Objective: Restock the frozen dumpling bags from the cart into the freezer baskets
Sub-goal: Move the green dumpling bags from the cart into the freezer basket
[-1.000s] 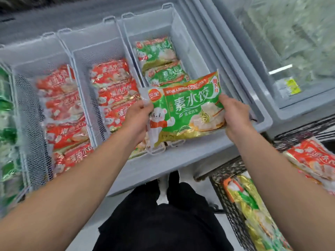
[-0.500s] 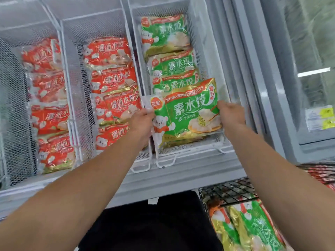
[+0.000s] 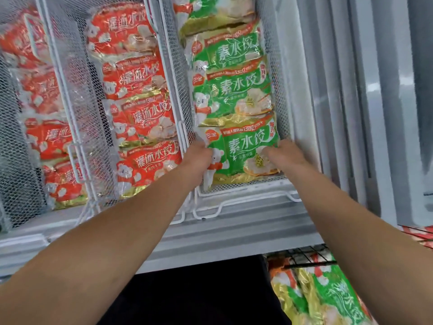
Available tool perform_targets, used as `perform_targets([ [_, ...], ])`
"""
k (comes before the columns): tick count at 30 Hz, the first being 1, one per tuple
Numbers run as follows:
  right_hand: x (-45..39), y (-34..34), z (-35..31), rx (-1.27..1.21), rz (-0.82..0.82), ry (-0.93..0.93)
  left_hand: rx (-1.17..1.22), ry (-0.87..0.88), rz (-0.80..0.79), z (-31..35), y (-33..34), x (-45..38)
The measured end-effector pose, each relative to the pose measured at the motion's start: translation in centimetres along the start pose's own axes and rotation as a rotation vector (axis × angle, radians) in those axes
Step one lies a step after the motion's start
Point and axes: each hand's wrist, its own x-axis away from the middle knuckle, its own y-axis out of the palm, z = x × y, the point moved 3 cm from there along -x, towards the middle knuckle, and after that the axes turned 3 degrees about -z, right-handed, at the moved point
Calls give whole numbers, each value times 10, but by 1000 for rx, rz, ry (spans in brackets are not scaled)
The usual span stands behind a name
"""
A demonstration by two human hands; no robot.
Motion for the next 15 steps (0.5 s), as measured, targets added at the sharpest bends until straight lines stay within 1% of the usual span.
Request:
perform_targets([
  [3,8,0,2,15,-45,14,-68,-27,-37,-1,1,7],
  [7,24,-1,-6,165,-20,-46,-171,26,-94,-3,-11,16],
  [10,42,3,-8,178,60,-84,-236,76,-115,-3,-23,33],
  [13,64,9,-9,110,152,-113,-218,168,-157,-1,-32,51],
  [15,89,20,-7,40,234,-164,-234,264,-188,-5,-41,69],
])
